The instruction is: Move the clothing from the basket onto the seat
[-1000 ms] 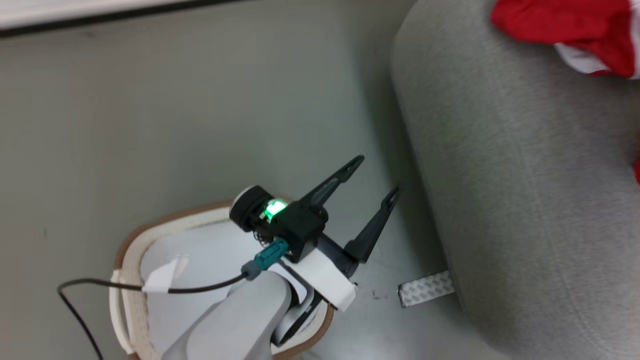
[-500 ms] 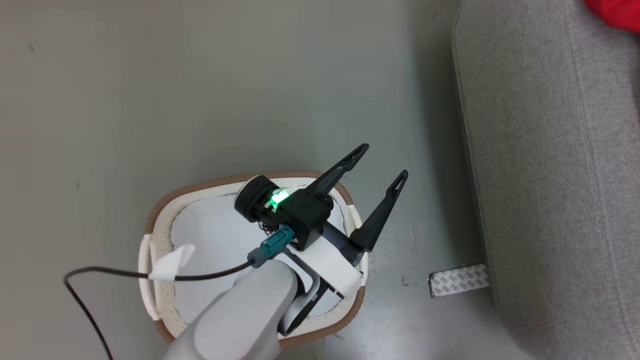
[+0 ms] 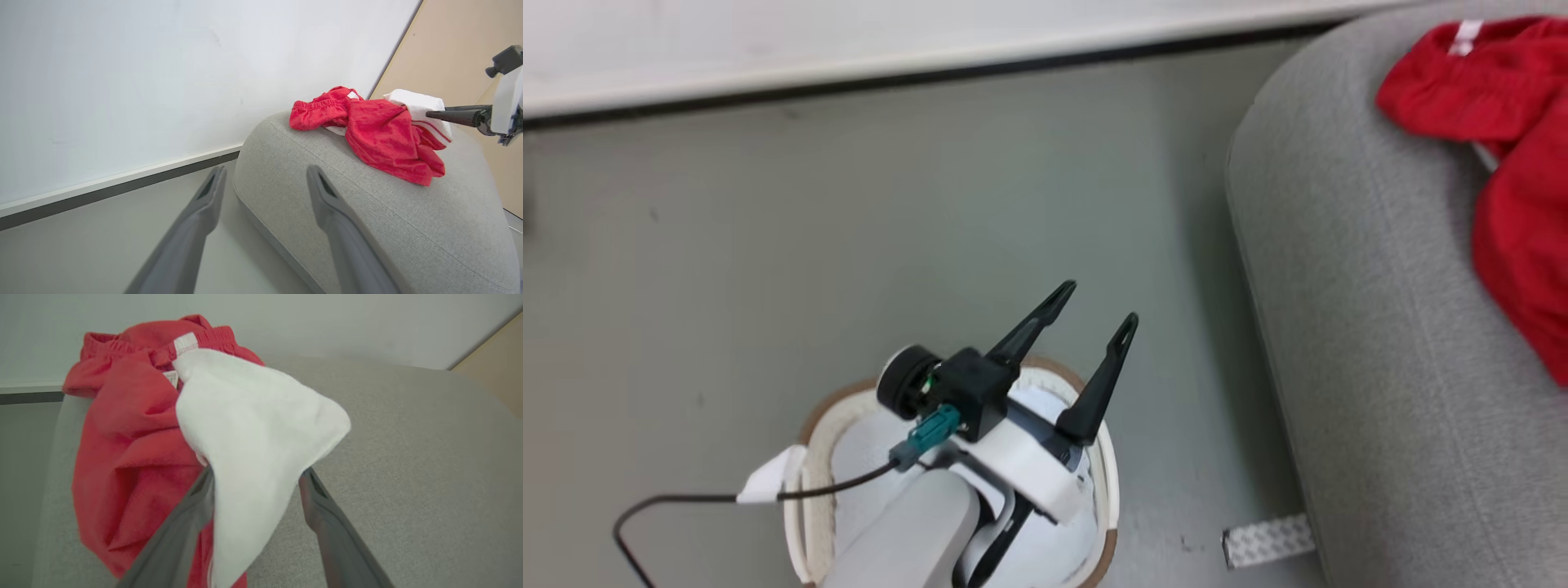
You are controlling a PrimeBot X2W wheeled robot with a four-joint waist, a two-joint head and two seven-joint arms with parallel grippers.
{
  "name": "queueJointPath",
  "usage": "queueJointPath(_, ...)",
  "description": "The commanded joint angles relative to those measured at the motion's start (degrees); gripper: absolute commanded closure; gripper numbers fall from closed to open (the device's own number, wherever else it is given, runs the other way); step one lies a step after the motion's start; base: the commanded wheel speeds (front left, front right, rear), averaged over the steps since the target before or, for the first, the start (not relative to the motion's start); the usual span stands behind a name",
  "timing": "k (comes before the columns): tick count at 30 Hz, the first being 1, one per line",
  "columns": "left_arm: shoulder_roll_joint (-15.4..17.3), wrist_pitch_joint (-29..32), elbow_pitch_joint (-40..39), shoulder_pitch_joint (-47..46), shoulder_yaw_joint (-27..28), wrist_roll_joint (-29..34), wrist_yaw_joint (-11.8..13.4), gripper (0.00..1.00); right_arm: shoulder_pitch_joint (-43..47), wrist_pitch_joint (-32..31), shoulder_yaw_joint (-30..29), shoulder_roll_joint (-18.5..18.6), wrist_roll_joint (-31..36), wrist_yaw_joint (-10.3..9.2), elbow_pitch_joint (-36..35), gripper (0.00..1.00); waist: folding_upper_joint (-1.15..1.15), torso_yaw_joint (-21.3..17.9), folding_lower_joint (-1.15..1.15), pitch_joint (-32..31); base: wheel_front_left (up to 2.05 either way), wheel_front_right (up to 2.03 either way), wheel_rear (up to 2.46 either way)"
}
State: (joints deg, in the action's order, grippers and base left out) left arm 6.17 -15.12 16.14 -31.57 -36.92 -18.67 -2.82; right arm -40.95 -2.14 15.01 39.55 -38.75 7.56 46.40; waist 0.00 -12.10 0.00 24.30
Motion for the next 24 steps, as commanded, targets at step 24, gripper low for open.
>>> queueJointPath(24,4.28,-0.03,-8.88,18.6,22.55,-2.84,5.01,0.0,14.69,2.76,-4.78,-4.84,8.22,-0.15,-39.87,0.0,0.0,5.97,0.0,-22.86,0.0,0.0,0.0)
